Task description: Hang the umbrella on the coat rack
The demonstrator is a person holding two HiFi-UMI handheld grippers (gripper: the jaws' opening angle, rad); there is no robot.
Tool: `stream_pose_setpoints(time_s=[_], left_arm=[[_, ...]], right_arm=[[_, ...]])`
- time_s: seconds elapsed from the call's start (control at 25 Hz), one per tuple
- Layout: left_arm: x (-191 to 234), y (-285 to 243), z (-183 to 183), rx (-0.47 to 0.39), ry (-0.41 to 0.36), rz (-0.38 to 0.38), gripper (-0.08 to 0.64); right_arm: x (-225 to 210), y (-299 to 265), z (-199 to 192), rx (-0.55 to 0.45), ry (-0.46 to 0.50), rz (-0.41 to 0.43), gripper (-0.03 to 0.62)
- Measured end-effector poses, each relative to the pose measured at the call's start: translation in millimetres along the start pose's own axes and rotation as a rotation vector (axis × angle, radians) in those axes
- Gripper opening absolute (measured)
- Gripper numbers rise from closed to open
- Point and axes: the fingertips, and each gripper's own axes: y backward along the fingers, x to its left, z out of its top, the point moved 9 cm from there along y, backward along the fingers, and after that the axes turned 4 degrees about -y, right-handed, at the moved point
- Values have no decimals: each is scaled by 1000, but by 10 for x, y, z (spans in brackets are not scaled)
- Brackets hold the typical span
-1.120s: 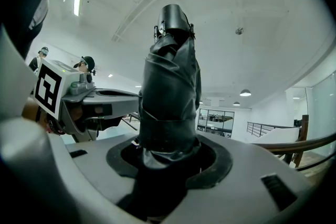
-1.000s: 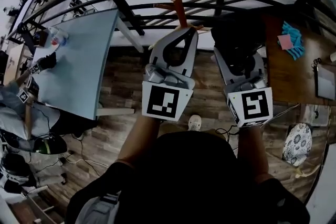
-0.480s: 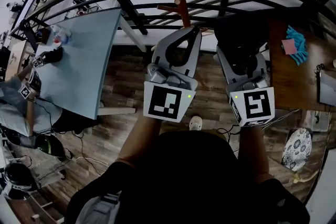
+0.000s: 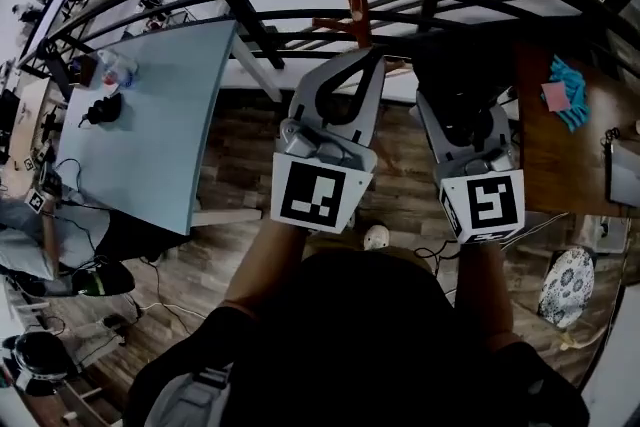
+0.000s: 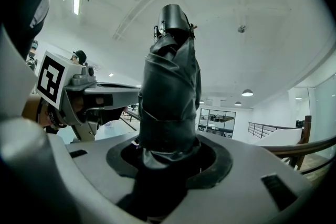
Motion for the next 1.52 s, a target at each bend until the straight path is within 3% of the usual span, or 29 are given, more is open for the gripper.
stream_pose_setpoints(time_s=[0.76,1.04,1.52], left_arm=[[1030,-176,137,-138,5,-89,12],[1168,-434,326,-181,-18,-67,12],[1438,-740,731,-208,-68,48,12]], right_arm=[[275,-695,642,-62,81,-87,209],[54,-830,840,-76,130,-56,209],[-324,-1213,1365,-148,191,53,209]])
